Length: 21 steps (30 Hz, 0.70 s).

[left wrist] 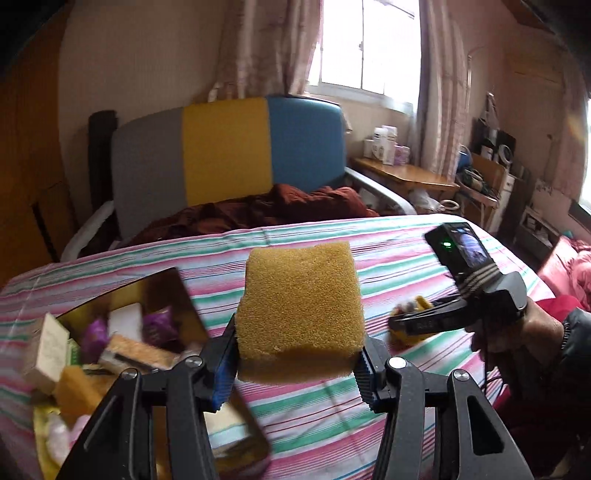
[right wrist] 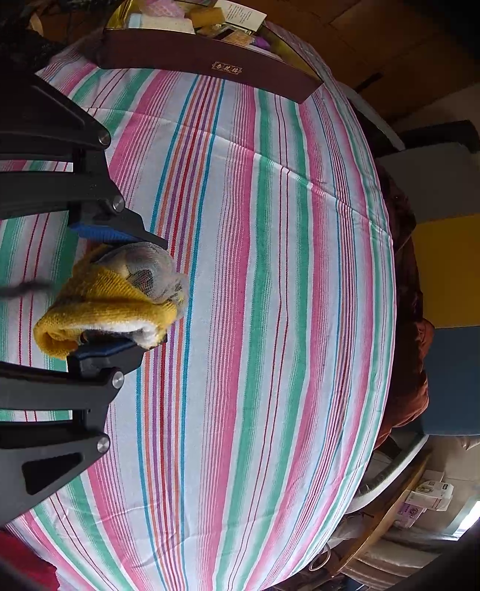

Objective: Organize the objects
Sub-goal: 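Carry the yellow sponge and yellow plush into the gold tray with both grippers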

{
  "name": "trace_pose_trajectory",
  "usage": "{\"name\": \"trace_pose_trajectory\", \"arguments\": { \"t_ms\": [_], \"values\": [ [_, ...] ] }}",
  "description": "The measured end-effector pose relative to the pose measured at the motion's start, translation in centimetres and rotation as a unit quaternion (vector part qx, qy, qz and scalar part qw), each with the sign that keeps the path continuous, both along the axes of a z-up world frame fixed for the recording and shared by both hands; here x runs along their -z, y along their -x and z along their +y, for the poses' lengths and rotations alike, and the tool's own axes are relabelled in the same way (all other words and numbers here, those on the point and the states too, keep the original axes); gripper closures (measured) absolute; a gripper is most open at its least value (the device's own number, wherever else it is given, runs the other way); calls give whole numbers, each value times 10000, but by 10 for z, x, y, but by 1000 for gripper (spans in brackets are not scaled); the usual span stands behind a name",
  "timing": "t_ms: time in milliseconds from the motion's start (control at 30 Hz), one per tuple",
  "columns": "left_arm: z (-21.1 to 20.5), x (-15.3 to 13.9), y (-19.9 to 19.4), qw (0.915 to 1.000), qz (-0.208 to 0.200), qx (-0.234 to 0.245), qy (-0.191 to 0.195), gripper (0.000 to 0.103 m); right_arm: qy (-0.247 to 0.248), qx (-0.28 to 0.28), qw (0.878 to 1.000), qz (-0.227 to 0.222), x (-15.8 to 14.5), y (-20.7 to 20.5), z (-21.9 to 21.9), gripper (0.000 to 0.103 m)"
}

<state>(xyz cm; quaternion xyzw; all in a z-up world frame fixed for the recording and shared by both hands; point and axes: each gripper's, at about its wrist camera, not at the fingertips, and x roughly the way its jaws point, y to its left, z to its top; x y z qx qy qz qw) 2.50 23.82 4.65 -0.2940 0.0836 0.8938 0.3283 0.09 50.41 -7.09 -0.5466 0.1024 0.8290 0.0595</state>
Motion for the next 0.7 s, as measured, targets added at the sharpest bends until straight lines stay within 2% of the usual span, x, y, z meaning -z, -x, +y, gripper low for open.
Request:
{"name": "trace_pose_trajectory", "arguments": {
  "t_ms": [200, 367, 533, 700],
  "values": [
    [-41, 4, 13, 9992, -173, -341, -118, 49, 60, 11, 9999, -96, -6, 0, -12, 62],
    [-99, 8, 29, 9950, -360, -847, -383, 49, 249, -278, 9988, 302, -34, 2, -51, 62],
    [-170, 13, 48, 9845, -559, -1553, -594, 49, 547, -833, 9912, 876, -73, 10, -114, 62],
    [-228, 21, 54, 9697, -738, -2184, -803, 49, 738, -1394, 9810, 1127, -93, 23, -181, 62]
  ]
}}
